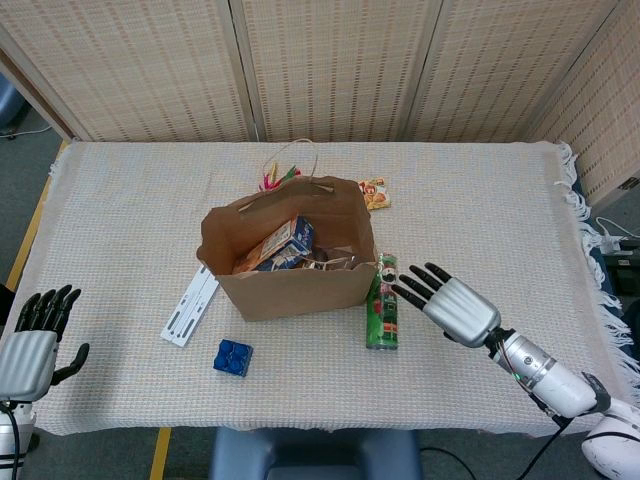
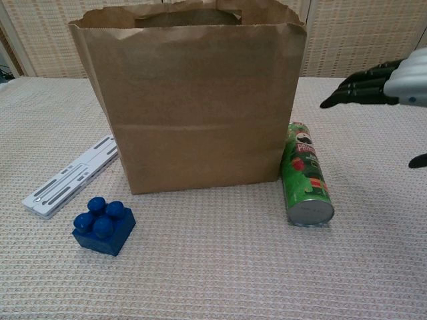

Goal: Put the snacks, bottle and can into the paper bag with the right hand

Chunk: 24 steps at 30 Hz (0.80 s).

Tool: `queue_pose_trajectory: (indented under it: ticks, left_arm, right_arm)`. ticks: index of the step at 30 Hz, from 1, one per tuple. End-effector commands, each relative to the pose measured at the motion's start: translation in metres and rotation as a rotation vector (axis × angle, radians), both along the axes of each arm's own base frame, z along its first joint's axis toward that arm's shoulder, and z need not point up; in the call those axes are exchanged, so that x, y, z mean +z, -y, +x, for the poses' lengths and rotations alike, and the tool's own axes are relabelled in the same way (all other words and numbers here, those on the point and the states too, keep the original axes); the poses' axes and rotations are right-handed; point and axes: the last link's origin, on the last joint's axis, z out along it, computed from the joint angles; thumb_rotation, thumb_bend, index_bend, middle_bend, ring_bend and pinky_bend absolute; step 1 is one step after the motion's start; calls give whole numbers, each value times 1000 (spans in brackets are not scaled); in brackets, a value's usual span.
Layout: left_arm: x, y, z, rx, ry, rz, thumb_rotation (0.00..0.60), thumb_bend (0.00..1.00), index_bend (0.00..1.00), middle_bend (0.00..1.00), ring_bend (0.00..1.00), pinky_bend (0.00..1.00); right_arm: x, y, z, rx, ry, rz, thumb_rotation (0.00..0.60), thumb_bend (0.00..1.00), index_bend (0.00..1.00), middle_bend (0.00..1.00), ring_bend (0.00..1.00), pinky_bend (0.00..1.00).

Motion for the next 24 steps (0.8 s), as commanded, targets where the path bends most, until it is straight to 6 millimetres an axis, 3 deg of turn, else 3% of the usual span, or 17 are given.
queue_pose_trajectory:
  ticks: [1,10,18,24]
  left_arm:
    - [0,0,0,-1,2,-1,600,376,33,0,0,0]
    - [1,0,0,-2,6,-4,600,376,33,0,0,0]
    - [1,0,0,-2,7,-6,600,376,33,0,0,0]
    - [1,0,-1,-2,10,-8,600,376,33,0,0,0]
  right_arm:
    - [-28,-5,-6,33,-76,73,600,22,0,61,14,124]
    - [-64,5,4,63,-113,103,600,22,0,61,14,105]
    - [-76,23,13,173,-225,65,600,1,0,60,6,80]
    - [-98,30,23,183,-233,66,600,0,0,61,5,80]
